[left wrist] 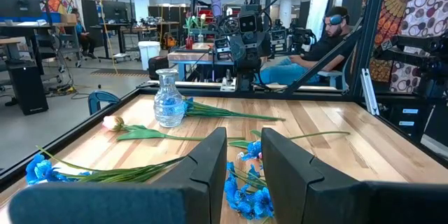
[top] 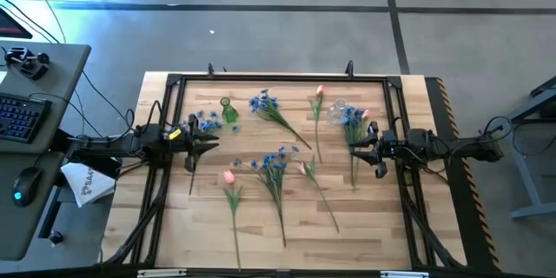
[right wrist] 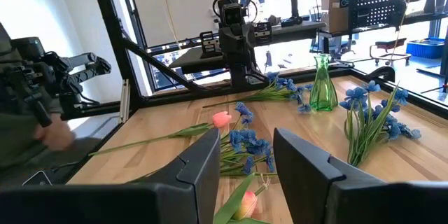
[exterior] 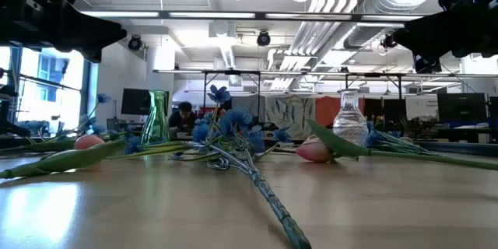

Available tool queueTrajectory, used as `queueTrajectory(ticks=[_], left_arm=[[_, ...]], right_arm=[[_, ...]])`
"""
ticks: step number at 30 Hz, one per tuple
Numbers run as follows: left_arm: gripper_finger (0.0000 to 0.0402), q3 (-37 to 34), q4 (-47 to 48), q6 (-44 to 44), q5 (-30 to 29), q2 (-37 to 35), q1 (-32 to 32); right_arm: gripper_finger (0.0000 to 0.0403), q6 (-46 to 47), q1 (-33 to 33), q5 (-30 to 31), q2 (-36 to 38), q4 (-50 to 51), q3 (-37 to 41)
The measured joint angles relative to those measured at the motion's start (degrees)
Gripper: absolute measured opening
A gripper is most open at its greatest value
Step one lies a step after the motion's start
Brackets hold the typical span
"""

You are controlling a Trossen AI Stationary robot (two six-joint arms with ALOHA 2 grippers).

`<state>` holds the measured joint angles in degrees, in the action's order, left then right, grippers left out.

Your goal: Sort flowers into vase by color

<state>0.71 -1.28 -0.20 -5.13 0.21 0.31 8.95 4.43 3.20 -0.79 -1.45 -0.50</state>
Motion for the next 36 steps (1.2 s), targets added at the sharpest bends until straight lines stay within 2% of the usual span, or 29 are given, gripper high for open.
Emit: queueTrajectory(ticks=[19,24,27,31,36], left_arm=[[0.0076,0.0,-0.1,0.0,0.0,0.0,0.0],[0.0076,0.0,-0.1,0.0,0.0,0.0,0.0],[0.0076,0.0,-0.3,0.0,0.0,0.0,0.0],[0.0076,0.0,-0.3,2.7,-0.1,0.0,0.0],[0.0076,0.0,-0.3,9.3,-0.2,0.0,0.0]], right_arm=[[0.013,0.4,0.0,1.0,0.0,-0.6,0.0],[0.013,15.3,0.0,2.3,0.0,-11.0,0.0],[0.013,11.5,0.0,5.7,0.0,-19.7,0.0],[0.013,7.5,0.1,3.6,0.0,-26.8,0.0],[0.013,11.0,0.2,1.2,-0.5,-24.5,0.0]])
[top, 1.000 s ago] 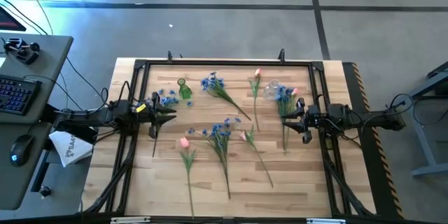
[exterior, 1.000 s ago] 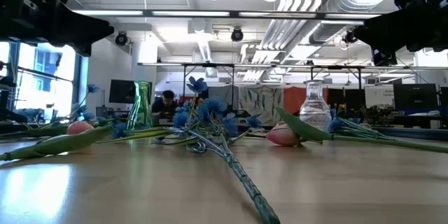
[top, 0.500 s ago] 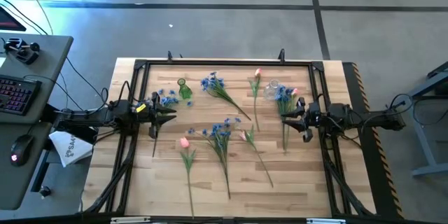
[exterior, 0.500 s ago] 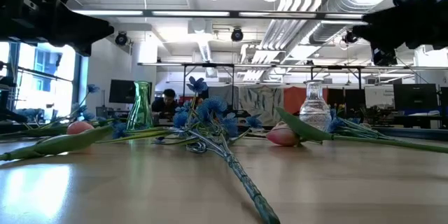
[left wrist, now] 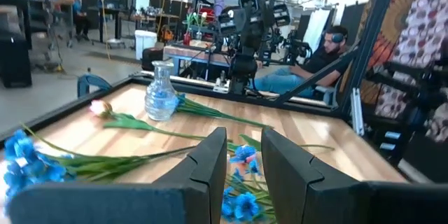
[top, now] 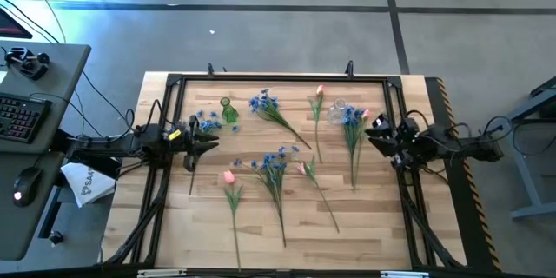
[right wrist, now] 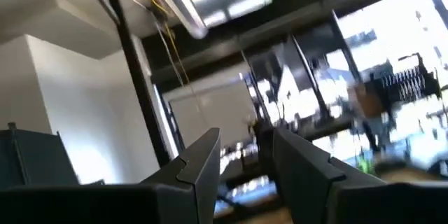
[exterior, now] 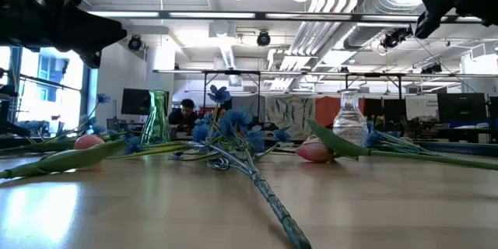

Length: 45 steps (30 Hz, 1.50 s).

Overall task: Sort flowers into vase by color
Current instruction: Put the middle right blue flowers into the transparent vase

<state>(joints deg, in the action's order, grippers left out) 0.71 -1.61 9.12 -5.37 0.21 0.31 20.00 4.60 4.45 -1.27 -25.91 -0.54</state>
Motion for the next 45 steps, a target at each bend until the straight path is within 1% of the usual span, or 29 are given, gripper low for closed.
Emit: queueTrajectory(ticks=[1,4,6,8,11,14,17,19,21,25,28,32,35,38,41,45], left_arm=[[0.0076,0.0,-0.2,1.1,-0.1,0.0,0.0],[0.0076,0.0,-1.3,2.4,-1.4,0.0,0.0],[0.0076,0.0,-1.4,2.7,-2.6,0.0,0.0],[0.0076,0.0,-1.3,2.8,-3.8,0.0,0.0],[0.0076,0.0,-1.2,2.8,-5.4,0.0,0.0],[0.0076,0.0,-1.2,2.8,-5.5,0.0,0.0],[0.0076,0.0,-1.3,2.8,-5.5,0.0,0.0],[0.0076,0.0,-1.5,2.3,-5.6,0.0,0.0],[0.0076,0.0,-1.8,1.3,-5.7,0.0,0.0],[0.0076,0.0,-1.2,1.2,-5.7,0.0,0.0],[0.0076,0.0,-0.6,-0.3,-5.6,0.0,0.0],[0.0076,0.0,-3.0,-3.5,-5.5,0.0,0.0],[0.0076,0.0,-4.4,-4.3,-5.5,0.0,0.0],[0.0076,0.0,-4.1,-4.3,-5.1,0.0,0.0],[0.0076,0.0,-3.6,-4.3,-3.4,0.0,0.0],[0.0076,0.0,-3.7,-3.5,-1.2,0.0,0.0]], right_arm=[[0.013,1.6,0.0,1.1,-0.5,2.8,-0.2],[0.0131,5.2,0.0,6.4,-3.4,17.0,-3.6],[0.0131,8.7,0.0,10.1,-6.5,27.4,-7.1],[0.0131,14.3,0.0,12.0,-10.6,37.2,-10.9],[0.0131,25.8,-0.1,12.3,-17.7,49.1,-16.7],[0.0131,36.6,-0.1,11.9,-26.6,60.9,-21.6],[0.0131,45.4,-0.1,10.3,-35.8,68.9,-25.7],[0.0131,48.6,-0.1,9.5,-41.7,70.3,-27.9],[0.0131,49.2,-0.1,9.0,-47.5,69.9,-30.2],[0.0131,47.9,-0.2,9.0,-58.6,70.7,-34.0],[0.0139,46.7,-0.7,9.2,-65.2,72.4,-35.9],[0.0178,45.9,-1.8,10.5,-71.4,72.6,-37.2],[0.0212,46.5,-2.5,9.4,-74.5,71.3,-37.4],[0.0225,48.9,-2.8,8.3,-77.3,71.4,-37.4],[0.0207,49.6,-2.8,7.3,-79.8,71.1,-37.4],[0.0147,49.7,-2.7,6.9,-81.9,69.4,-37.4]])
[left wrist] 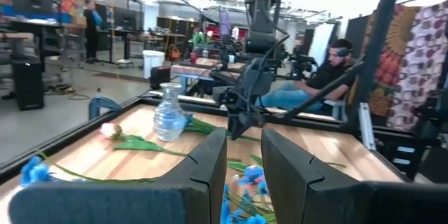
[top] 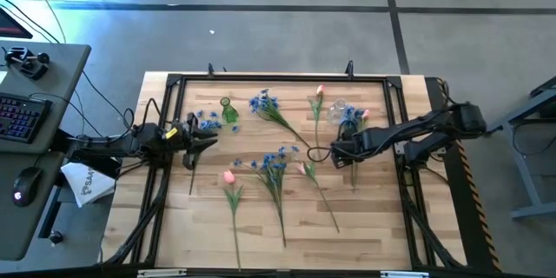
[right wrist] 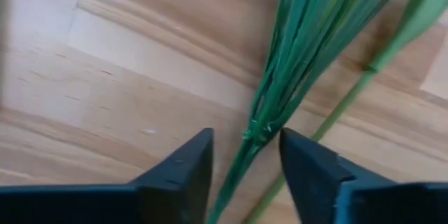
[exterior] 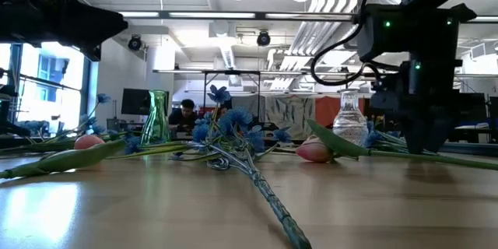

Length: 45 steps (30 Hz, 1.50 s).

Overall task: Sort flowers into vase by color
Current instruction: Put the middle right blue flowers into the transparent vase

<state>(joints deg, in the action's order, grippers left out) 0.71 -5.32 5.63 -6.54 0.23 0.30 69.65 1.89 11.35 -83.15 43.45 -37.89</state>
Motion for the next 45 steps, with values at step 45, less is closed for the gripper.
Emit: queueTrajectory(ticks=[45], left_arm=[[0.0076,0.0,1.2,3.7,0.4,0.0,0.0]], right_arm=[[0.0015,17.0,23.0,-8.2,5.8,-1.6,3.2]])
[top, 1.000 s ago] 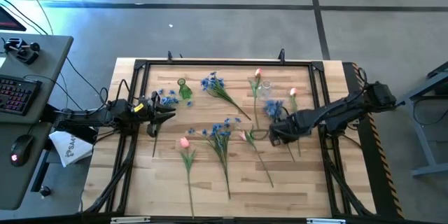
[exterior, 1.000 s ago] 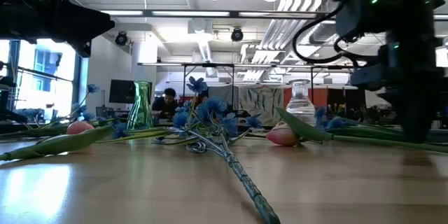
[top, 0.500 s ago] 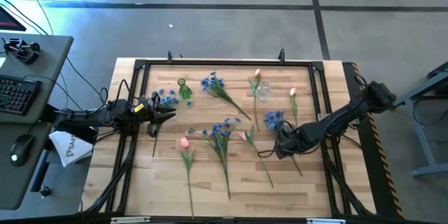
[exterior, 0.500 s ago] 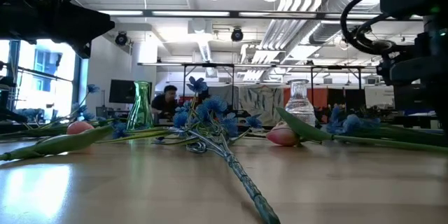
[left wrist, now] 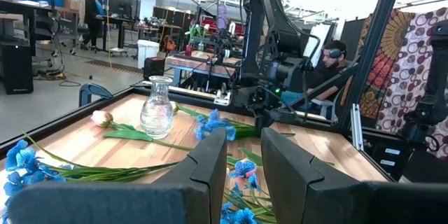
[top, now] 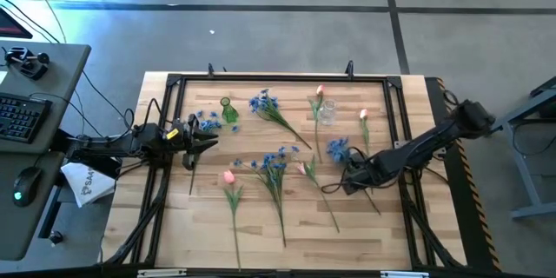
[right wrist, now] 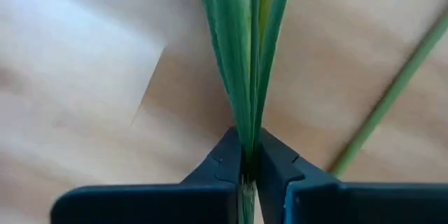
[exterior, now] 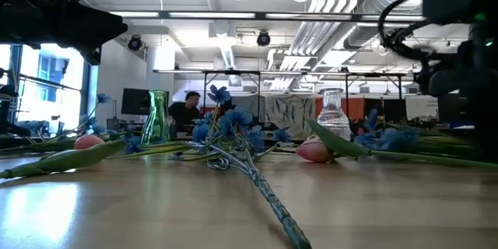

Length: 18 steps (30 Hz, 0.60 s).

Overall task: Sort flowers into vase by color
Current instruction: Put the middle right blue flowers into the transparent vase

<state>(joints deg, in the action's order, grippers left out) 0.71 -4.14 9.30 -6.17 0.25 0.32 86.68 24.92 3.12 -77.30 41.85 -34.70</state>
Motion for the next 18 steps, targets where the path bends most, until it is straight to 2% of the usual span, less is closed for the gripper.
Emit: queueTrajectory(ticks=[3,5,6,10,13,15,18], left_arm=[[0.0076,0.0,0.0,1.1,0.0,0.0,0.0],[0.0076,0.0,-0.1,1.1,0.0,0.0,0.0],[0.0076,0.0,-0.2,1.1,-0.1,0.0,0.0],[0.0076,0.0,-1.0,1.1,-0.2,0.0,0.0],[0.0076,0.0,-2.4,1.1,-0.2,0.0,0.0],[0.0076,0.0,-3.6,0.9,-0.2,0.0,0.0],[0.0076,0.0,-5.1,-0.4,-0.2,0.0,0.0]], right_arm=[[0.0007,-2.5,4.5,3.7,4.3,-3.7,0.0],[0.0005,-9.0,7.9,11.1,6.7,-9.5,0.0],[0.0005,-12.9,9.4,16.8,7.9,-13.1,0.0],[0.0003,-36.5,12.4,40.3,10.3,-34.0,2.3],[0.0003,-58.7,10.4,52.1,10.8,-54.6,6.5],[0.0002,-70.8,6.0,54.9,11.1,-66.0,9.6],[0.0002,-84.7,-3.2,49.7,12.3,-82.6,13.4]])
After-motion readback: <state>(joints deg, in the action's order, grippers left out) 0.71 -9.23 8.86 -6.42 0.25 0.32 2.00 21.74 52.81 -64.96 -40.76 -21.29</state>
